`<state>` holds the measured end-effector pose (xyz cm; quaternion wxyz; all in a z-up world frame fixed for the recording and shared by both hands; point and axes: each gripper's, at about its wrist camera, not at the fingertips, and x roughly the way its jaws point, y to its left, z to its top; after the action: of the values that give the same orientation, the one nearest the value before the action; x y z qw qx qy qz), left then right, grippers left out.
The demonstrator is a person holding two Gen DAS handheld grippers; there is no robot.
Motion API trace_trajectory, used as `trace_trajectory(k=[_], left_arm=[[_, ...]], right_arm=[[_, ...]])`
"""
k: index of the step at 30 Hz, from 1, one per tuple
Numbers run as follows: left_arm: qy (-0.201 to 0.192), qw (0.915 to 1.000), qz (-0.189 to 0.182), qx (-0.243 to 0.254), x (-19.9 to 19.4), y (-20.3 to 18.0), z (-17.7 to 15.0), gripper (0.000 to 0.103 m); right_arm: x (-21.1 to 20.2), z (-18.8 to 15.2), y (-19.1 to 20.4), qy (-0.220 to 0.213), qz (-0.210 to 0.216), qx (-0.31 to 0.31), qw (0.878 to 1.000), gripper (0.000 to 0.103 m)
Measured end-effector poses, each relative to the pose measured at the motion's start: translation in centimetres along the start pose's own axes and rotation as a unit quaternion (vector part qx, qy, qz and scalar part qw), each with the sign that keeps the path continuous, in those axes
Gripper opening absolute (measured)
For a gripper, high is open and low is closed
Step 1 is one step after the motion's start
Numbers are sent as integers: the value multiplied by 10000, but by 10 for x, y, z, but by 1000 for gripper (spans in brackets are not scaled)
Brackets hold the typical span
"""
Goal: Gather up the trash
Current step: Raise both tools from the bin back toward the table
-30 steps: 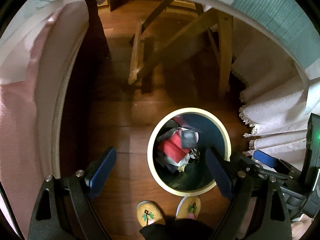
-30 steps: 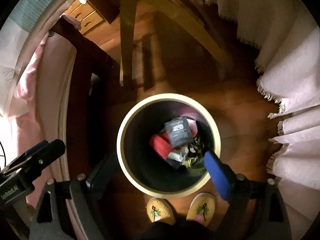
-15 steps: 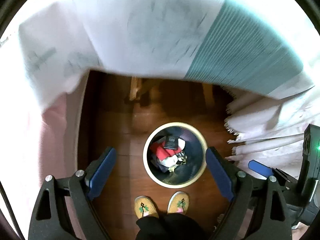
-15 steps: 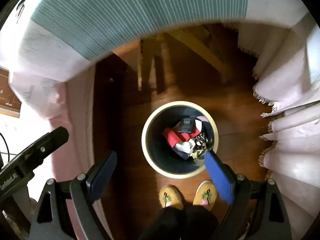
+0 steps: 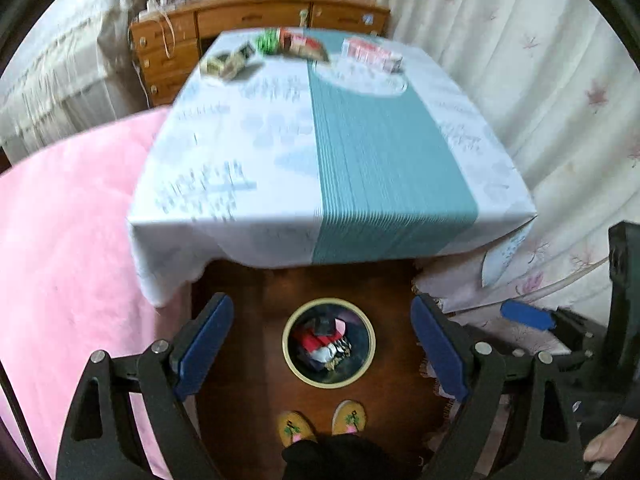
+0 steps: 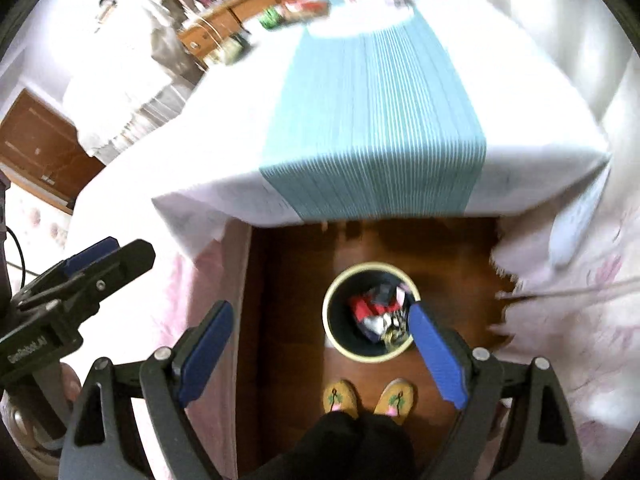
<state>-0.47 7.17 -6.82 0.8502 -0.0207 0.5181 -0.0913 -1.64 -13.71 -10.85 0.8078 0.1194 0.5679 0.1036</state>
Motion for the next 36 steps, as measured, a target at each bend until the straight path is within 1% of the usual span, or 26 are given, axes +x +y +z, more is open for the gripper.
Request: trace_trajectory(k=[3, 7, 10, 12, 17, 20, 23, 29, 33, 35, 36], left_arm=[[-165, 9997, 152, 40, -29, -4, 16, 89], [-389, 9986, 339, -75, -63, -6, 38, 89], [-634, 9957, 652, -175, -83, -6, 55, 89], [-704, 9942, 784, -224, -92, -5, 65, 89], [-653, 9946, 696, -415, -97, 4, 91, 89], [-617, 9942, 758, -441, -92, 13, 107, 89], [-572, 9944, 733, -496, -82, 30, 126, 88], [-487, 9950, 725, -477, -46, 80, 173, 88], [-352, 9977, 463, -339, -2, 112, 220, 88], [-244, 9988, 396, -181, 26, 121, 247, 88], [-183, 9990, 402, -97, 42, 124, 260, 88]], right_arm=[[-27, 14, 5, -201, 79, -118, 9997, 90], [-59, 31, 10, -519, 176, -289, 9981, 90], [-76, 44, 15, -762, 290, -372, 9960, 90], [-85, 54, 17, -917, 365, -441, 9941, 90], [-100, 80, 24, -1120, 412, -654, 9907, 90], [-103, 96, 28, -1193, 382, -700, 9897, 90], [-100, 117, 32, -1217, 407, -699, 9893, 89], [-75, 160, 48, -1249, 241, -791, 9887, 88], [-44, 201, 65, -1264, 72, -705, 9894, 84], [-26, 223, 71, -1286, -50, -626, 9897, 79], [-12, 241, 76, -1259, -169, -517, 9905, 75]])
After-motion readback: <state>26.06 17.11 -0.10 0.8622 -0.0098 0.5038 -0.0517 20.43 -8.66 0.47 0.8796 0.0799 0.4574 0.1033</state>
